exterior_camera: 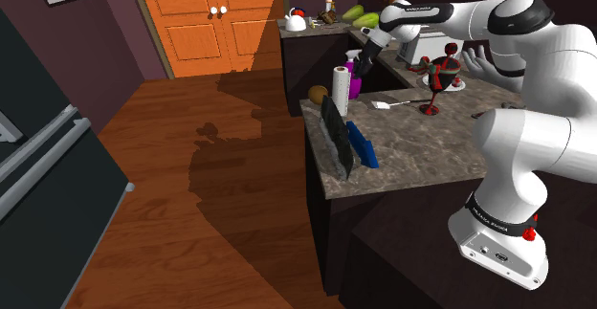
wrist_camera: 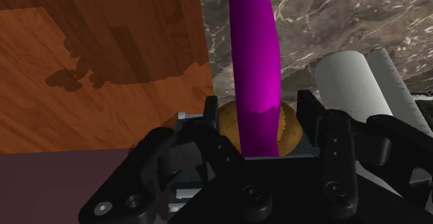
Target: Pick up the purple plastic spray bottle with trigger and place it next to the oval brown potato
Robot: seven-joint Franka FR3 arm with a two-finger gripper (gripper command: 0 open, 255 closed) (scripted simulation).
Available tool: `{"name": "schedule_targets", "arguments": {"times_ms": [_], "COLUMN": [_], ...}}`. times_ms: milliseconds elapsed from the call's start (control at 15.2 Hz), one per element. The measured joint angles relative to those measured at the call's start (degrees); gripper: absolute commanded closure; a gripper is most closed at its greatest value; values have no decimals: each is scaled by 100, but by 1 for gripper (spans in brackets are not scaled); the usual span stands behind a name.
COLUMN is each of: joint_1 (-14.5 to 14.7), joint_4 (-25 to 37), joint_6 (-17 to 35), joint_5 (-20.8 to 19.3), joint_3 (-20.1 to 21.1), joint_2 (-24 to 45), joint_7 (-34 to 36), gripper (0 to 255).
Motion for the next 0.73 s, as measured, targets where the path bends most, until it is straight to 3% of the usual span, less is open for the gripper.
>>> {"name": "schedule_targets", "arguments": {"times_ms": [330, 726], "joint_1": [0, -157], "joint_4": [1, 273], "joint_6": [0, -497], "joint_5": [0, 144], "joint_3": [0, 161], "joint_2": [0, 224], "joint_7": [0, -89], "gripper": [0, 0]}}
